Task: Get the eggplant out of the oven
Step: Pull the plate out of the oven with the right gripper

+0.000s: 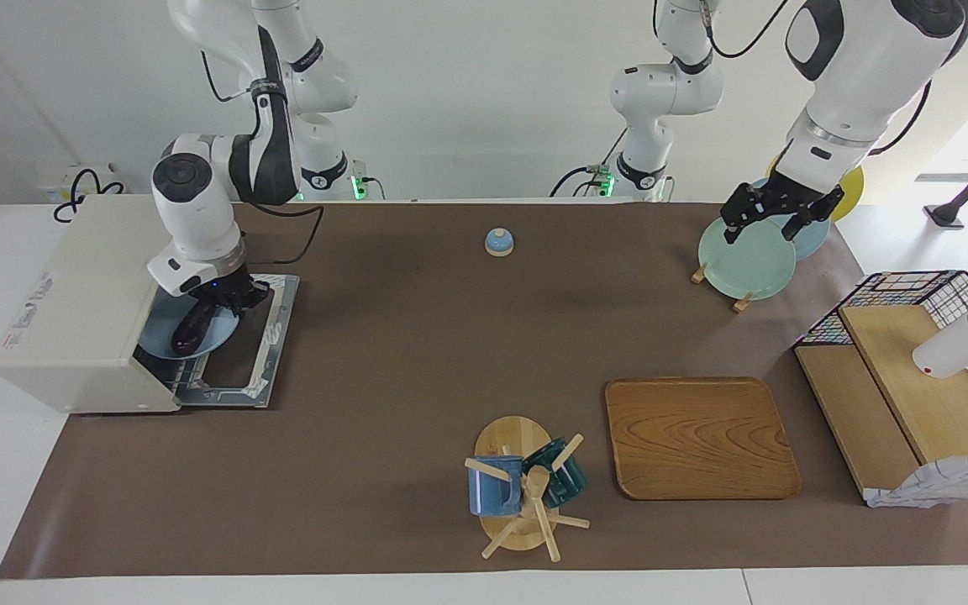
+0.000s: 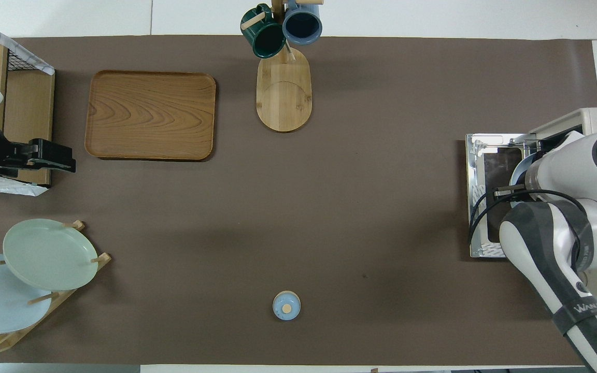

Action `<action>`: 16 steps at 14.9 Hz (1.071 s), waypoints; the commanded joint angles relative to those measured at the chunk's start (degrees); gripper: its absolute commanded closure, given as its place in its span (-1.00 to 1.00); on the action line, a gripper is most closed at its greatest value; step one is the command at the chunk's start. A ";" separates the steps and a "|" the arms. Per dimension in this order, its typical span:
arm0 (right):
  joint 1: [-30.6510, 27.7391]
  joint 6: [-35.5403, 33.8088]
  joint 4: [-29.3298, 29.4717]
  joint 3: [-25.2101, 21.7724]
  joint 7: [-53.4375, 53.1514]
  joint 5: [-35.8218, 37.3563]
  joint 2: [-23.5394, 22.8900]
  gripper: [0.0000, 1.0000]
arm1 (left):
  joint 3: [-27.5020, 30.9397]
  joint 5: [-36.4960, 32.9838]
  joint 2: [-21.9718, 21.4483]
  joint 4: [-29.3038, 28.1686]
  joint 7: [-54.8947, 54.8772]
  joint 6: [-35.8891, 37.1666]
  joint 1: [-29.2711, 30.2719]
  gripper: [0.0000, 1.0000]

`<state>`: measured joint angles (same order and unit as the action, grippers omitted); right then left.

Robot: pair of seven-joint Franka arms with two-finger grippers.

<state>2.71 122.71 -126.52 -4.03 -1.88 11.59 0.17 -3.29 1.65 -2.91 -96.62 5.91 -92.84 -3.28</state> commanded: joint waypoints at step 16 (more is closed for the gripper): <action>40.80 -18.42 45.75 2.97 -44.16 -4.01 -30.66 1.00 | -0.14 -0.24 -1.14 -2.08 -0.11 -1.81 0.29 -1.00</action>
<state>43.63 103.76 -88.57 -2.56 -43.53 9.86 -23.74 -3.43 1.65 -2.91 -96.77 5.91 -93.42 -3.29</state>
